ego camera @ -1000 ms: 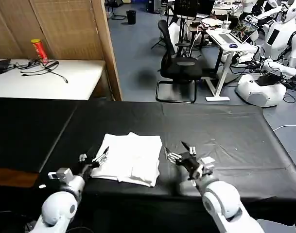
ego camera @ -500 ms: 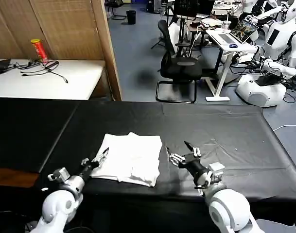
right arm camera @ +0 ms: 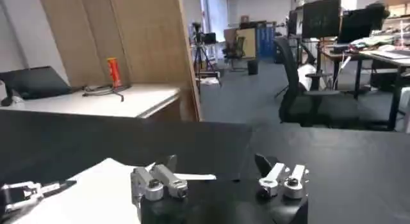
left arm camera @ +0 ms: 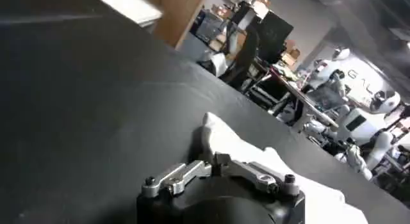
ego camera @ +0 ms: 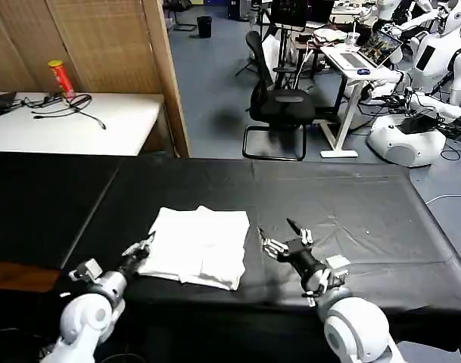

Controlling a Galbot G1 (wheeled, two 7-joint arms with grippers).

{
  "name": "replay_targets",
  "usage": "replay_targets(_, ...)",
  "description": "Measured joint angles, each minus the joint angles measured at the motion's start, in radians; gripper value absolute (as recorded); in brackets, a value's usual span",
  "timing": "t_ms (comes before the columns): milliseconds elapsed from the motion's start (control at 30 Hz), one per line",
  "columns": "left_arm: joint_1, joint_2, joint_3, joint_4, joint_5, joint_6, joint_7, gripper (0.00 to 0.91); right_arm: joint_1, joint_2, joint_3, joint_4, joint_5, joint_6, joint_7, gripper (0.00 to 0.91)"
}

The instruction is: Fold and organize the clothes.

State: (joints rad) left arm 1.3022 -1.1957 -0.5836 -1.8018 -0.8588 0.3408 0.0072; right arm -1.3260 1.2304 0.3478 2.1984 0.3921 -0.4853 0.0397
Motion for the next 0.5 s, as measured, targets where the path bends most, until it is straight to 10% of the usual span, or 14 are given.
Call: replay_targets(500,-0.001,0.22,-0.098,-0.088,0.431,0.003,0.031,0.0,0.004,0.027,0.003,-0.032,-0.021,0.005,0.004,0.878)
